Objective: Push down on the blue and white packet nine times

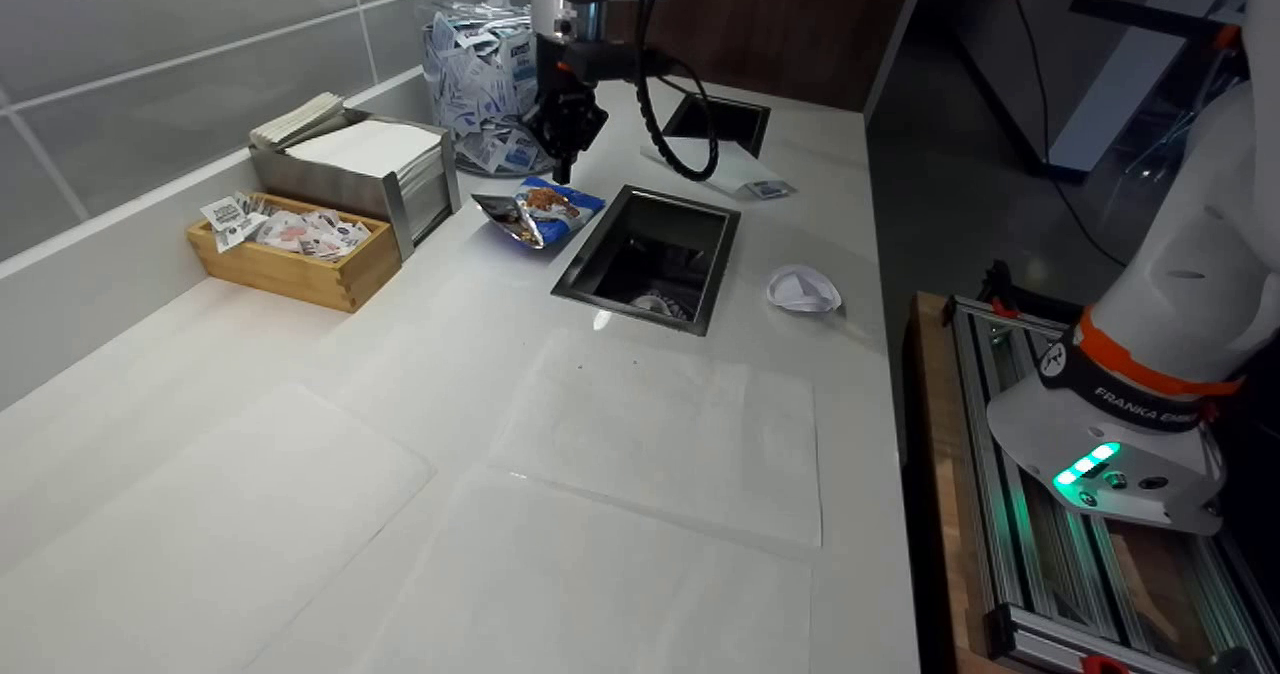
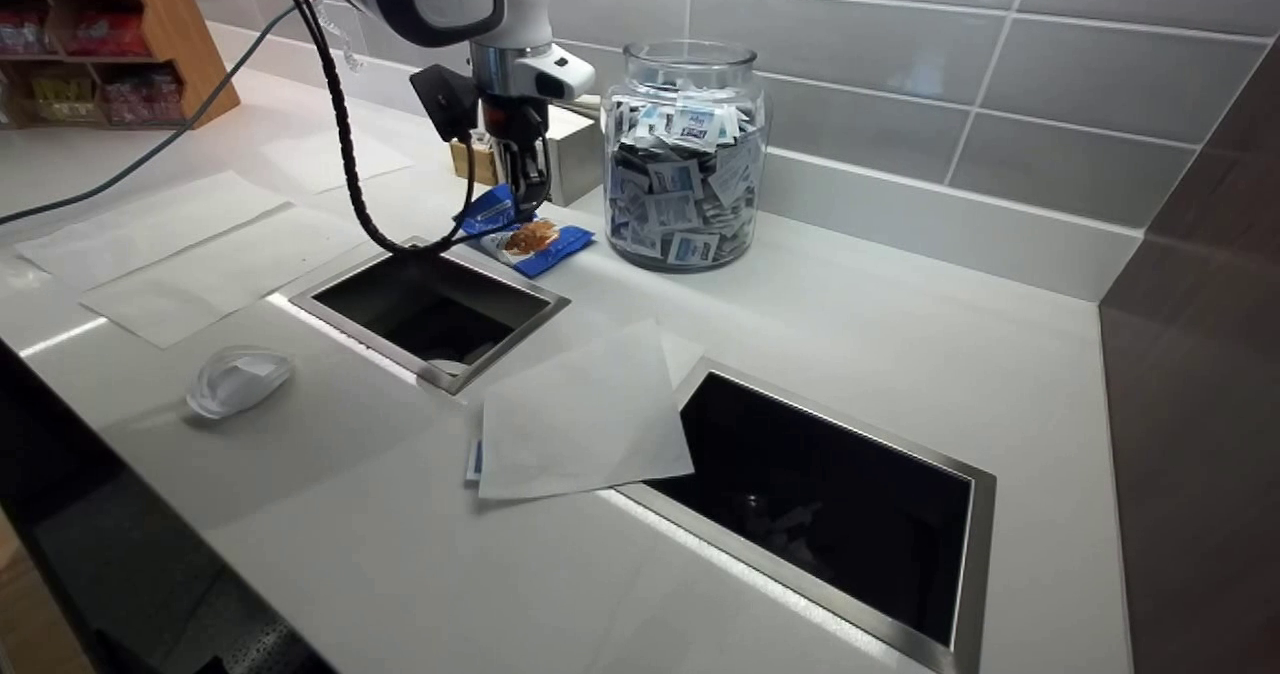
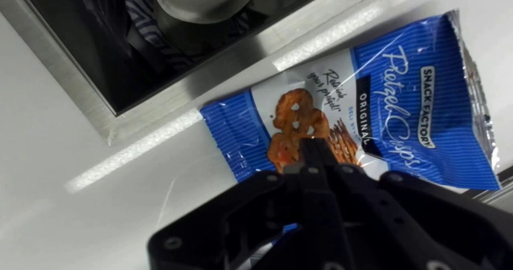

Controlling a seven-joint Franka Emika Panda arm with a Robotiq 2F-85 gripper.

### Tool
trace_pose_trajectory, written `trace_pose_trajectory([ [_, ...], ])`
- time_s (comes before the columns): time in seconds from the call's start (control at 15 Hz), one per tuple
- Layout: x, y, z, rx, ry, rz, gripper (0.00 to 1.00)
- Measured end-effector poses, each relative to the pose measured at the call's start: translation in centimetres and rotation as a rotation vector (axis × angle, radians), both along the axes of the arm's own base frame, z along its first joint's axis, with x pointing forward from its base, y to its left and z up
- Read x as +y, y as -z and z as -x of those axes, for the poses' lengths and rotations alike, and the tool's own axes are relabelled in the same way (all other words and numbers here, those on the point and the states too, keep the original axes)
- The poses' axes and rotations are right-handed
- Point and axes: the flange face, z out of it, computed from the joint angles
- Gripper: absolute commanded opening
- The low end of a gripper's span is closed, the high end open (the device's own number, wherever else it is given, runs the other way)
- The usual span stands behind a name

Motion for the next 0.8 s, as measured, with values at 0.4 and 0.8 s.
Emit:
trace_pose_trajectory([
  [0.4,1.3,2.6,-1.8,-0.002,-0.023,-0.002,0.00],
  [0.8,1.6,3.8,-3.2,0.004,-0.035,-0.003,0.00],
])
